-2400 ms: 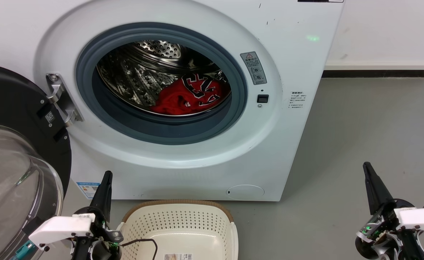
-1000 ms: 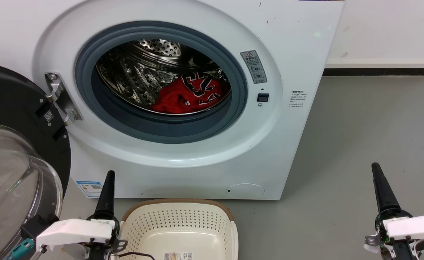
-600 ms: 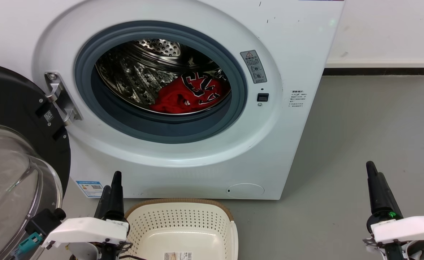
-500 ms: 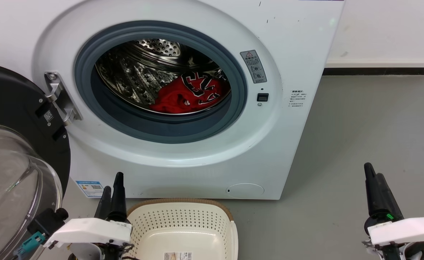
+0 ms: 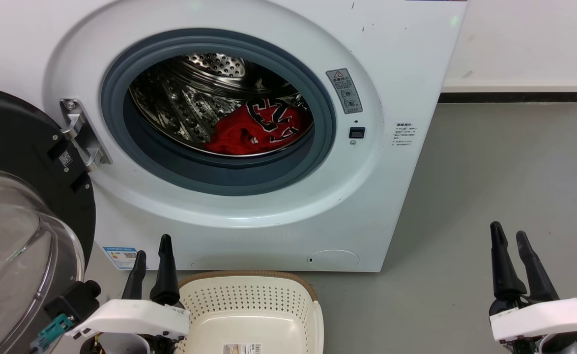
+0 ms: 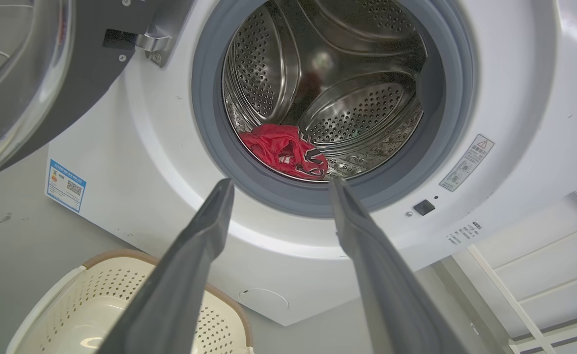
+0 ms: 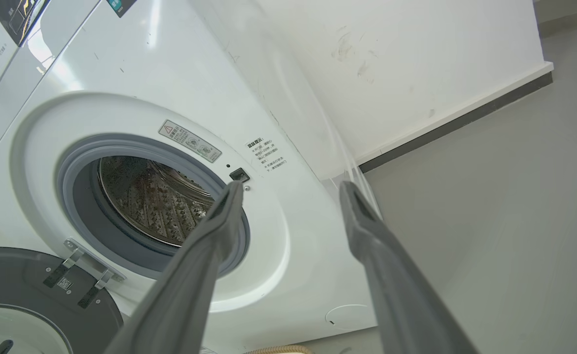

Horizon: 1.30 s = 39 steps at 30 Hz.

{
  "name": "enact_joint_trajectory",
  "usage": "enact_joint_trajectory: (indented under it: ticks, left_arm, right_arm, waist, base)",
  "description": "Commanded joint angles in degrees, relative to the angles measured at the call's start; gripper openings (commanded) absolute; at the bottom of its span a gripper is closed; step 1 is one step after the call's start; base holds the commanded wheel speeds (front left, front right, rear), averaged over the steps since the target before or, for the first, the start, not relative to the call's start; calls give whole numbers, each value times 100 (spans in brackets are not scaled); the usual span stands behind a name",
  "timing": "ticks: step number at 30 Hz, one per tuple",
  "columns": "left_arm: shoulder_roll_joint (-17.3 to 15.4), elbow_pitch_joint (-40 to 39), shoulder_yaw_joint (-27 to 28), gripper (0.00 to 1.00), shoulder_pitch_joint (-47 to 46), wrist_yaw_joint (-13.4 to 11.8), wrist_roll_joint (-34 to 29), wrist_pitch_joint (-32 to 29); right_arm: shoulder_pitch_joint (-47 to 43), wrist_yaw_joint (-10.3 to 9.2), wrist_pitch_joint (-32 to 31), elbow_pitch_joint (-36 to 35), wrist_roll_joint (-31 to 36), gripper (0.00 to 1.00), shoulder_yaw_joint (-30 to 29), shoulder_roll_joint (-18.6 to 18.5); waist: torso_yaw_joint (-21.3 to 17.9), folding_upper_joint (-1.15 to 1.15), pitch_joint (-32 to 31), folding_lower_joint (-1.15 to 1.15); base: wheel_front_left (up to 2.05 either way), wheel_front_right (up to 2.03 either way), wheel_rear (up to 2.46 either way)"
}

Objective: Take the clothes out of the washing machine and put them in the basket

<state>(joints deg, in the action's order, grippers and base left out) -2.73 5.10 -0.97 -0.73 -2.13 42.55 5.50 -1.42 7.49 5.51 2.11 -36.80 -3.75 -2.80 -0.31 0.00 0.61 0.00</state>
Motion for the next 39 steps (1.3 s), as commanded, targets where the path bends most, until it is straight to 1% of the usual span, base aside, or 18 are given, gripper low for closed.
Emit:
enact_joint_trajectory:
  ticks: [1,14,20,21,39]
  left_arm:
    - [-13,-112,-19,100,-10,-32,-186,64]
    - [-15,-176,-118,100,126,-135,-1053,280]
    - [-16,-213,-153,100,181,-141,-1361,354]
    - [-16,-226,-165,100,198,-146,-1476,384]
    - [-18,-264,-238,100,306,-231,-2354,607]
  right_arm:
    - [-14,0,61,-126,208,100,17,-16]
    - [-154,0,271,-335,1151,100,96,-15]
    - [-199,0,349,-406,1475,100,108,-15]
    - [-209,0,384,-441,1613,100,114,-15]
    - [-341,0,607,-661,2696,100,171,-15]
  waist:
    - [1,0,-3,0]
    - [-21,0,-8,0]
    - [-25,0,-10,0]
    - [-27,0,-9,0]
    - [-48,0,4,0]
  base:
    - [0,0,0]
    - [0,0,0]
    - [0,0,0]
    - [0,0,0]
    - [0,0,0]
